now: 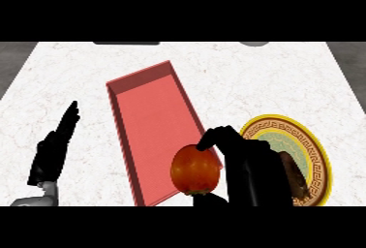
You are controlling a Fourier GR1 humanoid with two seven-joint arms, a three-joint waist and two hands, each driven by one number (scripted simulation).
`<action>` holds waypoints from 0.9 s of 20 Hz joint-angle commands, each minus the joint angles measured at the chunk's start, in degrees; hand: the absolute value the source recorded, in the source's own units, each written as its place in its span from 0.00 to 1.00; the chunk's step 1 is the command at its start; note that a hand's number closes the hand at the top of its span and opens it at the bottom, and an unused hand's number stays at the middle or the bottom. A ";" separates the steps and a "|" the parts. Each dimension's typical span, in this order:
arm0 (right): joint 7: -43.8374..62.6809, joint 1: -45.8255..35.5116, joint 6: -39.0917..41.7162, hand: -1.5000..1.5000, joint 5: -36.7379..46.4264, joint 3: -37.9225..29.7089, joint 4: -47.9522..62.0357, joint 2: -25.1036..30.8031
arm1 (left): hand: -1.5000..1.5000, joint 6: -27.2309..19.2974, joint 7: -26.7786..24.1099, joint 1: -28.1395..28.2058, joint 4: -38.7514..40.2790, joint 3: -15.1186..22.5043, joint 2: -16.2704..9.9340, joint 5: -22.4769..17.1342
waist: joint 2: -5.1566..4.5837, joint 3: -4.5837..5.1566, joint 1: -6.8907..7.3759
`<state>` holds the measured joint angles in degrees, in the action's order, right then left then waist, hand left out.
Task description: Pick the tomato from the plate and place it in the cardboard box
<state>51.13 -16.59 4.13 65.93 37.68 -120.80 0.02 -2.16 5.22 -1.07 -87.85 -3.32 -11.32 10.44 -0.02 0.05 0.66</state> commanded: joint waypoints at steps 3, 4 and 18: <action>11.04 -20.63 -3.00 1.00 -7.81 -2.48 13.37 -0.02 | 0.50 0.93 1.36 1.34 -3.80 0.83 0.44 -0.07 | -0.01 0.00 0.65; 12.26 -21.13 -3.37 1.00 -9.58 -1.43 14.95 -0.02 | 0.50 -1.58 1.29 -0.17 -0.20 1.78 2.21 2.34 | -0.05 0.00 0.27; 4.50 -40.63 -21.48 1.00 -28.22 -2.87 57.51 -0.02 | 0.50 2.07 -1.49 1.78 -1.83 0.24 0.19 0.19 | -0.29 0.00 1.77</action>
<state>55.22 -53.82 -11.44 41.91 32.84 -72.38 0.07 -1.12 5.36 -1.83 -88.43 -3.05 -10.75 11.07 -0.37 0.05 2.11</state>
